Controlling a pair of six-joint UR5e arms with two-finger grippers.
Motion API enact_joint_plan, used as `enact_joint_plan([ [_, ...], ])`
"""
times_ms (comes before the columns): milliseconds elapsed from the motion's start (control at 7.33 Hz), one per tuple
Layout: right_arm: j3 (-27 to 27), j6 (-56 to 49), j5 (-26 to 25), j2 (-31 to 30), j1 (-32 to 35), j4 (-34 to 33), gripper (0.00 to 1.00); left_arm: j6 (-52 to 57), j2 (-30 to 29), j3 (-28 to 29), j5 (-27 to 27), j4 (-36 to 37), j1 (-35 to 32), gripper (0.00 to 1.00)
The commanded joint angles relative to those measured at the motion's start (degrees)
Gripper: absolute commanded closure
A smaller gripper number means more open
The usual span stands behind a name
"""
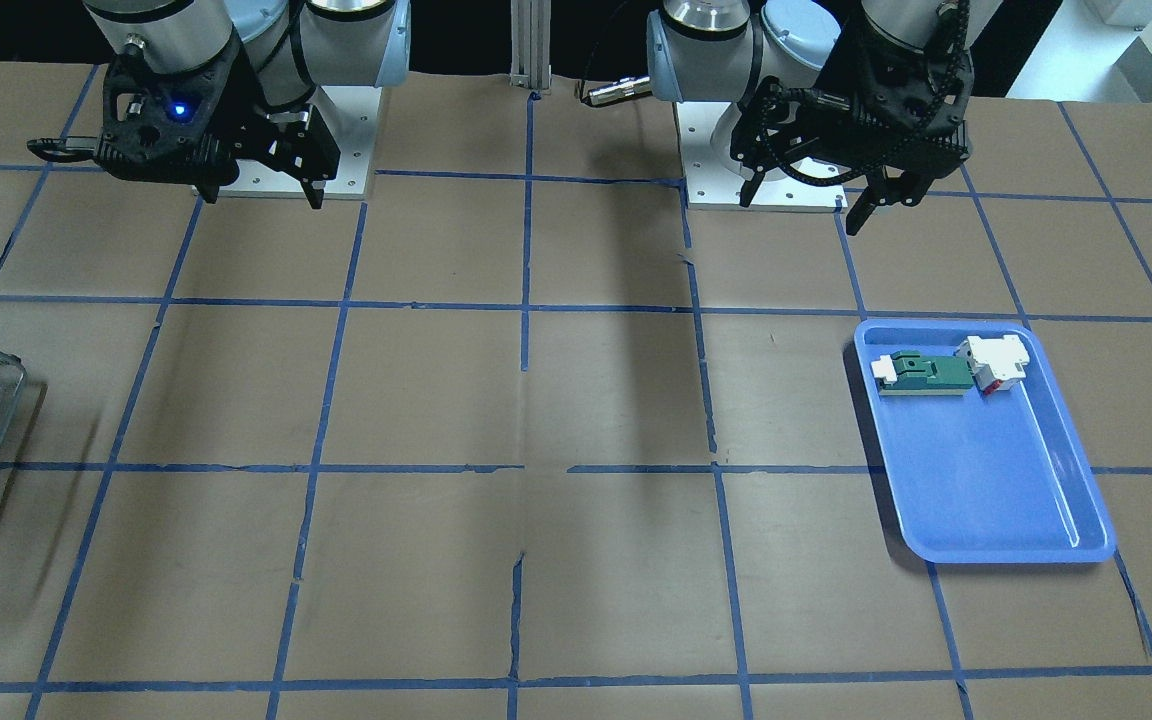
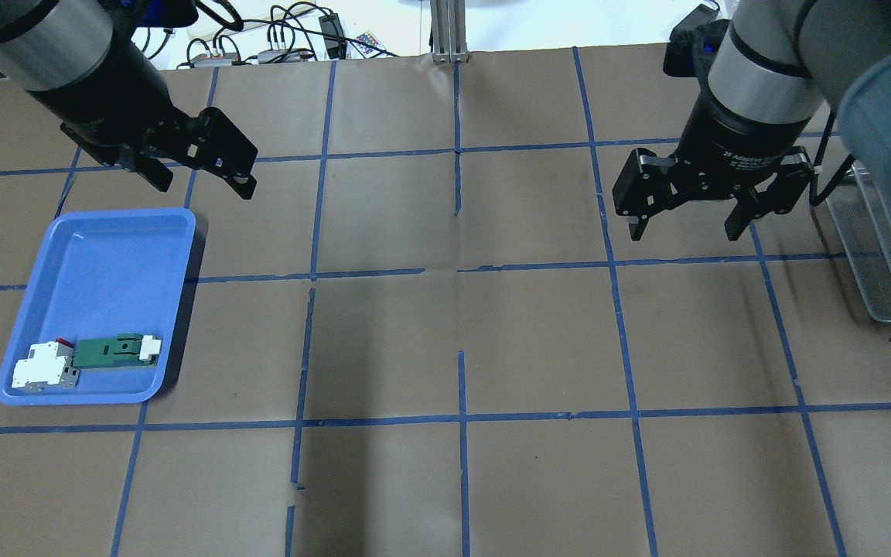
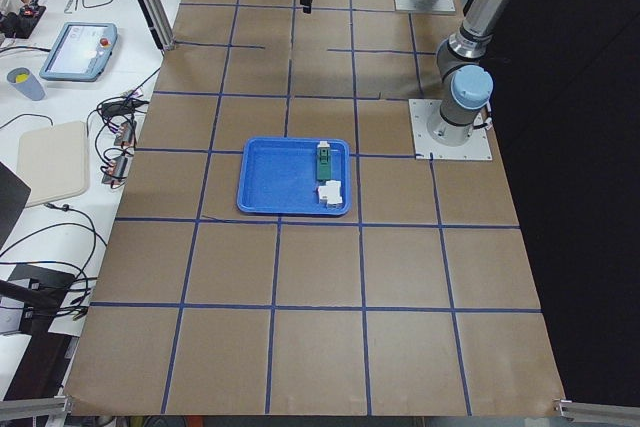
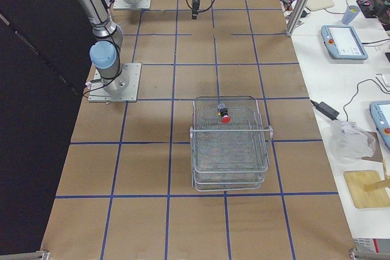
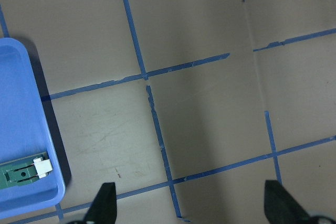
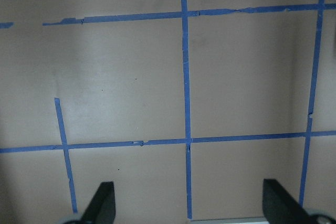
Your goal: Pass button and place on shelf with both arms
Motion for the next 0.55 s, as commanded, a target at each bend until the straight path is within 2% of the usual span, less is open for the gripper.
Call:
enact_joint_plan([
  [0,0.0,-1.2,-0.2,-0.1,-1.0,0.5,0.00,0.2,0.1,0.0,0.2,0.3,-0.1,0.00],
  [136,0.0,-1.1,-0.2,-0.1,-0.8,0.3,0.00,0.2,0.2,0.2,3.6,0.7,-0.2,0.00],
  [273,0.0,-1.2,-0.1,-0.1,-0.8,0.1,0.00,-1.1,0.1,0.1,10.4,2.4,-0.1,0.00],
  [409,0.0,-1.2,-0.1,-0.1,-0.8,0.1,0.00,-1.4,0.0,0.1,8.6,2.6,0.0,0.00],
])
